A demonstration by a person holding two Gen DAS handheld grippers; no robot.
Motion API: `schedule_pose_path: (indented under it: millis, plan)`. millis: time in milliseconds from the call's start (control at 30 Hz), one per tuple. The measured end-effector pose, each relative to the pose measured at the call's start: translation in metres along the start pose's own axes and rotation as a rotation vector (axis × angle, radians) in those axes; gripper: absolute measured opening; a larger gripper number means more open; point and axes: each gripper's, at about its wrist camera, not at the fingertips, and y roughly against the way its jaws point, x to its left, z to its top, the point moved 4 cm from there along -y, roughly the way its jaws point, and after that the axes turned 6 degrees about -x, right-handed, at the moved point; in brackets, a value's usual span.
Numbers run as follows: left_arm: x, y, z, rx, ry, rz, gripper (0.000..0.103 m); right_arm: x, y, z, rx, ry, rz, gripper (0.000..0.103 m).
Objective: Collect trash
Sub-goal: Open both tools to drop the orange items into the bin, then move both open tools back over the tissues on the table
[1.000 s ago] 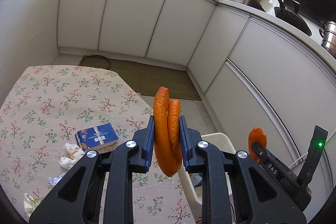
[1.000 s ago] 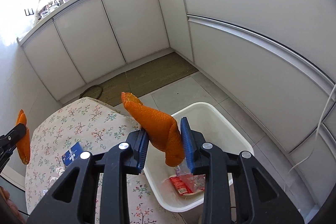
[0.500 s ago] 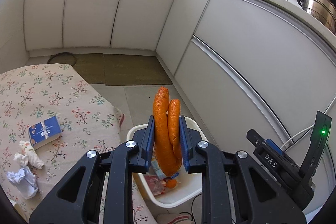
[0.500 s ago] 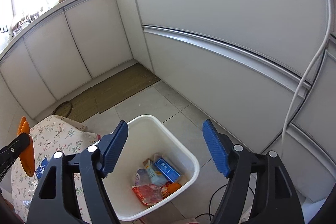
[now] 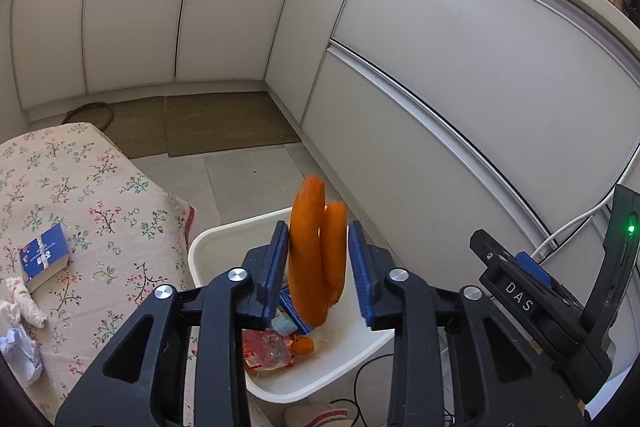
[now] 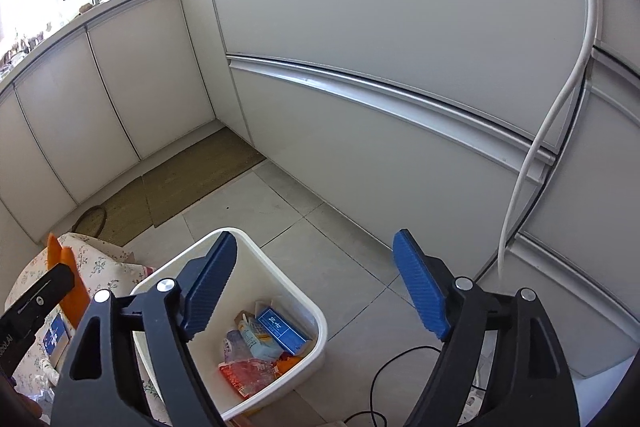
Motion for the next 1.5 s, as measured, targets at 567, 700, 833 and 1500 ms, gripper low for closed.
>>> schedule_pose_path:
  millis: [567, 700, 833, 1500]
  plan:
    - [0.032, 0.028, 0.002, -0.078, -0.006, 0.199, 0.094, 0.04, 0.029, -0.001, -0.108, 0.114, -0.002, 0.096]
    - [0.049, 0.037, 0.002, -0.079, 0.023, 0.242, 0.096, 0.058, 0.038, -0.003, -0.144, 0.16, 0.007, 0.096]
    - [0.065, 0.045, -0.001, -0.074, 0.025, 0.282, 0.096, 0.078, 0.047, -0.003, -0.164, 0.195, 0.029, 0.096]
    - [0.199, 0.138, -0.007, -0.101, 0.212, 0.508, 0.096, 0.22, 0.079, -0.05, -0.097, 0.366, 0.235, 0.096]
